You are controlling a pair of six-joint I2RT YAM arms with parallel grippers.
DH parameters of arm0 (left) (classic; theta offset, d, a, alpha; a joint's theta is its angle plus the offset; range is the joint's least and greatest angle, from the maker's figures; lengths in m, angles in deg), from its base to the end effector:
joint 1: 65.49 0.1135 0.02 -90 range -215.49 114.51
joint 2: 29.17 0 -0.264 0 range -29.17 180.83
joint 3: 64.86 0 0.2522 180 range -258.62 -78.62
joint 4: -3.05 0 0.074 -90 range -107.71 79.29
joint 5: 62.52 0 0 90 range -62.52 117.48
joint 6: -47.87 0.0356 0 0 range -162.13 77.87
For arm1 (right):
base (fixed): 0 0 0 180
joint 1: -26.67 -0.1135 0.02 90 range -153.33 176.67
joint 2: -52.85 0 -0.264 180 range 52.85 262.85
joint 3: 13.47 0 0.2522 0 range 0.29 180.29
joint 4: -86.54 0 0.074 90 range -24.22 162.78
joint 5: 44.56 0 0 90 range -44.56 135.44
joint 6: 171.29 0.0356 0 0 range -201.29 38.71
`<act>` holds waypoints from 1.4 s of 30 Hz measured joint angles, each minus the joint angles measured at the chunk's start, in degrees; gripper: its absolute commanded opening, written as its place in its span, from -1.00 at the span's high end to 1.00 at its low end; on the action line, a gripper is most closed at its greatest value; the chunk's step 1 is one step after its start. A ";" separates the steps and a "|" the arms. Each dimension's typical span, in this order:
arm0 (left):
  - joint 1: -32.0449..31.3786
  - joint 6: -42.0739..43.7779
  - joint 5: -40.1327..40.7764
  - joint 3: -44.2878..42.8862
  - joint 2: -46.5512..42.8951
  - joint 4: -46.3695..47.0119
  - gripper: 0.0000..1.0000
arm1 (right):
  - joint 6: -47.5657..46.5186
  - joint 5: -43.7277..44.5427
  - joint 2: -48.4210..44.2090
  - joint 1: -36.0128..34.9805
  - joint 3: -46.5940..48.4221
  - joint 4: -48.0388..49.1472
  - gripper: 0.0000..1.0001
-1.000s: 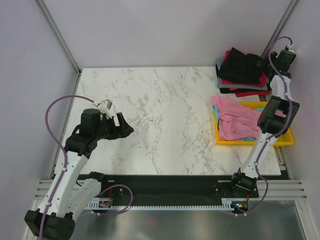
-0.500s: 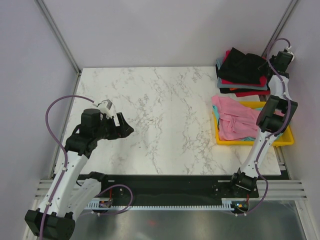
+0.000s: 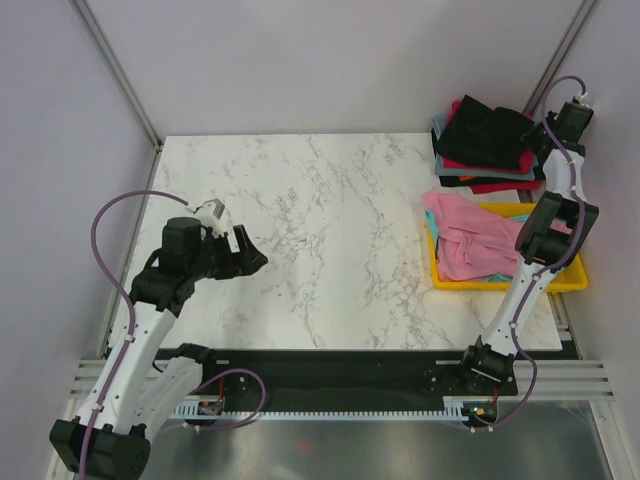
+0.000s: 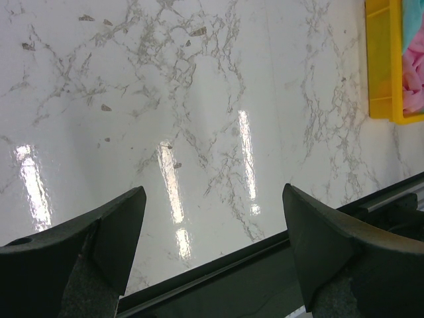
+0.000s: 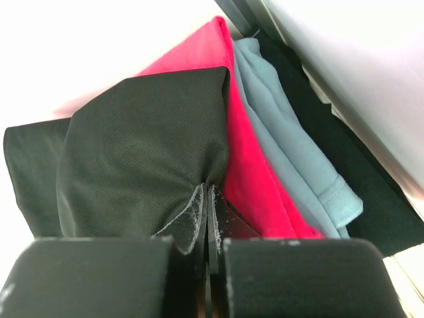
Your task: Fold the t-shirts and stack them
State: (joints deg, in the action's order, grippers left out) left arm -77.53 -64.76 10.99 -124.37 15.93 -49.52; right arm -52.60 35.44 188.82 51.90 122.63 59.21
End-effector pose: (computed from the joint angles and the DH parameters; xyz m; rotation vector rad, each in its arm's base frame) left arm 0.1572 -0.0439 0.2965 -0.0505 2.2839 -0.6452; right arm 0.5083 -0.2327 0.2477 0.8284 1.8692 0.2162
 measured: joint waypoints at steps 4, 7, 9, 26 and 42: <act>0.00 0.00 0.00 0.00 0.00 0.02 -0.82 | -0.55 -0.02 2.23 0.02 5.57 -3.45 1.00; 0.00 0.00 0.02 0.00 0.00 0.00 -0.82 | -2.12 -0.37 4.83 0.02 11.23 -5.57 1.00; 0.00 0.00 0.02 0.00 0.00 0.00 -0.82 | -3.85 -0.55 5.73 0.02 13.00 -6.36 1.00; -0.50 0.00 0.02 0.00 0.22 0.02 -0.82 | -28.61 12.87 4.44 0.04 12.98 -1.33 -0.44; -0.76 0.00 0.15 0.00 -0.55 0.02 -0.82 | -25.49 17.44 -3.45 -3.48 7.21 1.75 -0.87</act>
State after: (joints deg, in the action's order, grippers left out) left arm -78.29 -64.76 11.14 -124.37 15.39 -49.49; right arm -78.09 52.88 185.36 48.43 129.84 60.96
